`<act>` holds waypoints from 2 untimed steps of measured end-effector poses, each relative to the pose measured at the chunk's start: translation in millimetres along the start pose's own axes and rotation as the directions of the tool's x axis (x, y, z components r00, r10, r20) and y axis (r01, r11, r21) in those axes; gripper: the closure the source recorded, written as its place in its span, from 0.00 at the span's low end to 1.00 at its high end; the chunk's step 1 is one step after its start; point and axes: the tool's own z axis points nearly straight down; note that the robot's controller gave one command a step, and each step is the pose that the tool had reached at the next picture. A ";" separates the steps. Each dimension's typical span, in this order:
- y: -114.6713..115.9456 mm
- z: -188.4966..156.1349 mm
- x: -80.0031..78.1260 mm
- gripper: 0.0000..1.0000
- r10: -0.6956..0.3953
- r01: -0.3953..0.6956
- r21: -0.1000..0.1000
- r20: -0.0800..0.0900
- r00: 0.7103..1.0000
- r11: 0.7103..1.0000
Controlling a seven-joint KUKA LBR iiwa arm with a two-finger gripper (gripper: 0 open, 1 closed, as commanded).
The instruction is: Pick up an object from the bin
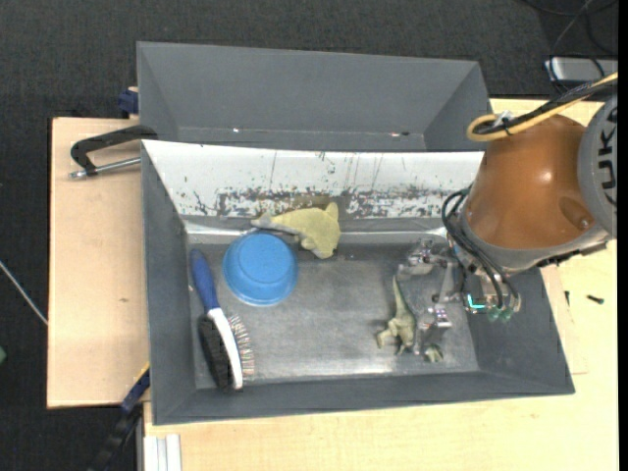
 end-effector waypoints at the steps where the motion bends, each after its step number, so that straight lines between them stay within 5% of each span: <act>1: -40.3 108.7 -10.2 0.00 -0.093 0.093 0.001 0.025 0.995 0.996; 2: -39.5 103.9 -11.5 1.00 -0.096 0.096 0.003 0.029 0.995 0.995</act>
Offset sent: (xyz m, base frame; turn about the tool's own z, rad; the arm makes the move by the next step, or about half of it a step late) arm 0.0039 -0.0411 -0.1109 -0.0950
